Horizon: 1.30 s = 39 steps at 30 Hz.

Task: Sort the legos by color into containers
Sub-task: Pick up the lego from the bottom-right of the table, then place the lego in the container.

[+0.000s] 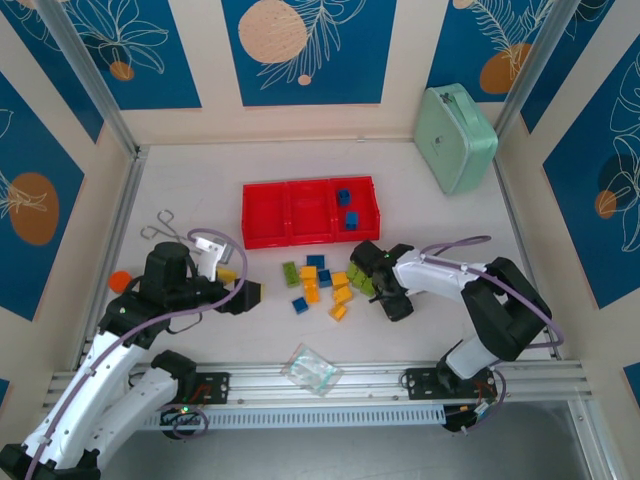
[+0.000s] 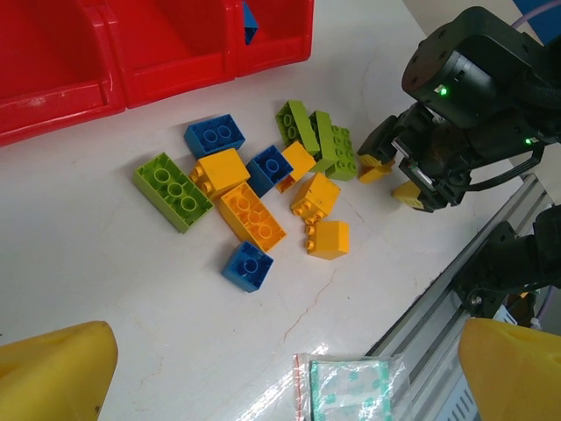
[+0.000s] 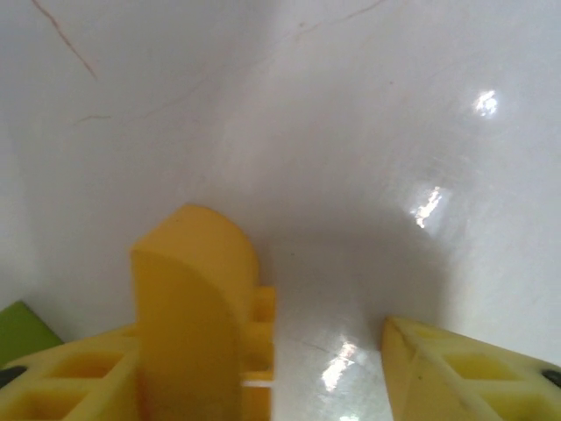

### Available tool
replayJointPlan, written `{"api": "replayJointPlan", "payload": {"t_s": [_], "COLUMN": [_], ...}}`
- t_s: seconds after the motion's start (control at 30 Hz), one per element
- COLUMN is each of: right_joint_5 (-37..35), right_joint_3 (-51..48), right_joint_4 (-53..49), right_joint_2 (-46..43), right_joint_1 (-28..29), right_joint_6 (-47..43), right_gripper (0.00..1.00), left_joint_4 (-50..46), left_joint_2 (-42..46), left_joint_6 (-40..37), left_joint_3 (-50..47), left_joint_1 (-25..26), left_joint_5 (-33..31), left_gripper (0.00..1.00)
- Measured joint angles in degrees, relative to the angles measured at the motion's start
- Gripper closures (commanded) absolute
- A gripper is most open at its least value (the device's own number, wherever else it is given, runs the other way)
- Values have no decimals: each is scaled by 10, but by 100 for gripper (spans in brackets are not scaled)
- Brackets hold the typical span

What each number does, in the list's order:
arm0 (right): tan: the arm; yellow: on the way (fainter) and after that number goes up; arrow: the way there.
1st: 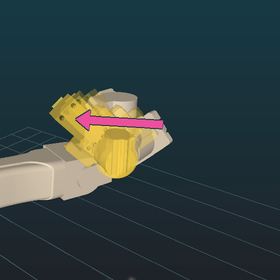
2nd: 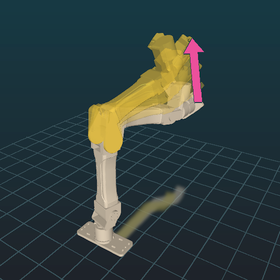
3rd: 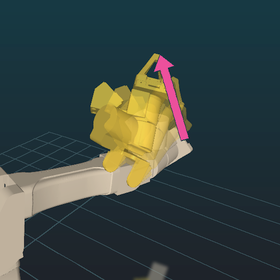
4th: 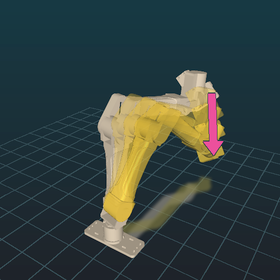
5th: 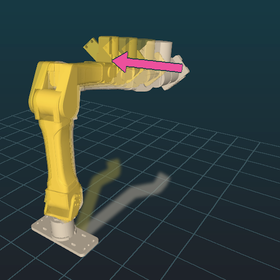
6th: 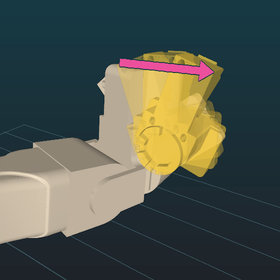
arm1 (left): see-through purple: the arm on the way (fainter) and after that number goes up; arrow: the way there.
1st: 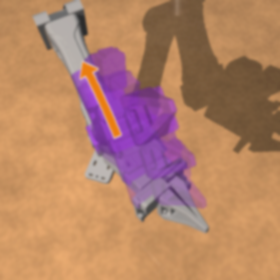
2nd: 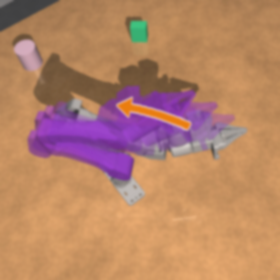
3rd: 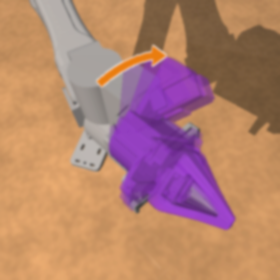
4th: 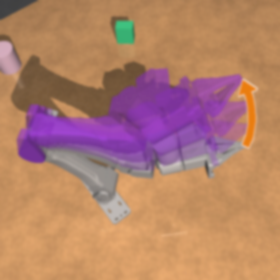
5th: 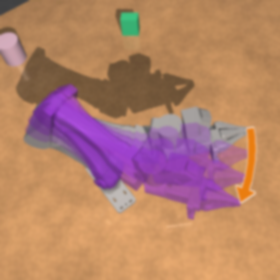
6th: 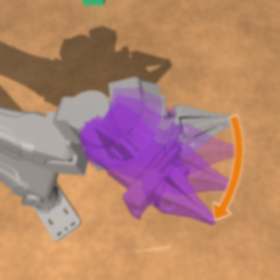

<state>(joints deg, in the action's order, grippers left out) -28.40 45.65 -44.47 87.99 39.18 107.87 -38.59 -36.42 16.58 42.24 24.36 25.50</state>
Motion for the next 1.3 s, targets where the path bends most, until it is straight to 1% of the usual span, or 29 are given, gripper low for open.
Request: {"api": "replayJointPlan", "payload": {"t_s": [0.07,0.17,0.23,0.27,0.4,0.53,0.63,0.7,0.77,0.83,0.97,1.07,1.13,1.2,1.3], "right_joint_5": [-3,-8,-12,-13,-68,-108,-121,-116,-91,-49,61,151,198,231,254], "right_joint_3": [-3,-11,-22,-26,-52,-62,-63,-63,-57,-36,63,182,262,338,406], "right_joint_4": [-3,-4,-4,1,30,48,96,151,204,241,289,286,277,264,246], "right_joint_2": [0,-7,-20,-28,-74,-146,-217,-265,-292,-293,-229,-136,-69,-1,80], "right_joint_1": [2,6,9,11,9,8,7,2,-12,-42,-97,-113,-117,-115,-106], "right_joint_6": [-1,-9,-18,-22,-60,-145,-260,-361,-450,-529,-671,-751,-789,-824,-867], "right_gripper": [55,70,92,100,100,100,100,100,100,100,100,100,100,100,100], "left_joint_4": [0,0,0,0,0,0,0,0,0,0,0,0,0,0,0], "left_joint_2": [0,0,0,0,0,0,0,0,0,0,4,6,7,7,7], "left_joint_6": [-1,-2,-2,-2,-2,-2,-2,-2,-2,-2,-2,-2,-2,-2,-2], "left_joint_3": [0,0,0,0,0,0,0,0,0,0,0,0,0,0,0], "left_joint_1": [0,0,0,0,0,1,1,1,1,1,1,1,1,1,1], "left_joint_5": [0,0,0,0,0,0,0,0,0,0,0,-1,-1,-3,-5], "left_gripper": [1,1,1,1,1,1,1,1,1,1,0,1,1,1,1]}}
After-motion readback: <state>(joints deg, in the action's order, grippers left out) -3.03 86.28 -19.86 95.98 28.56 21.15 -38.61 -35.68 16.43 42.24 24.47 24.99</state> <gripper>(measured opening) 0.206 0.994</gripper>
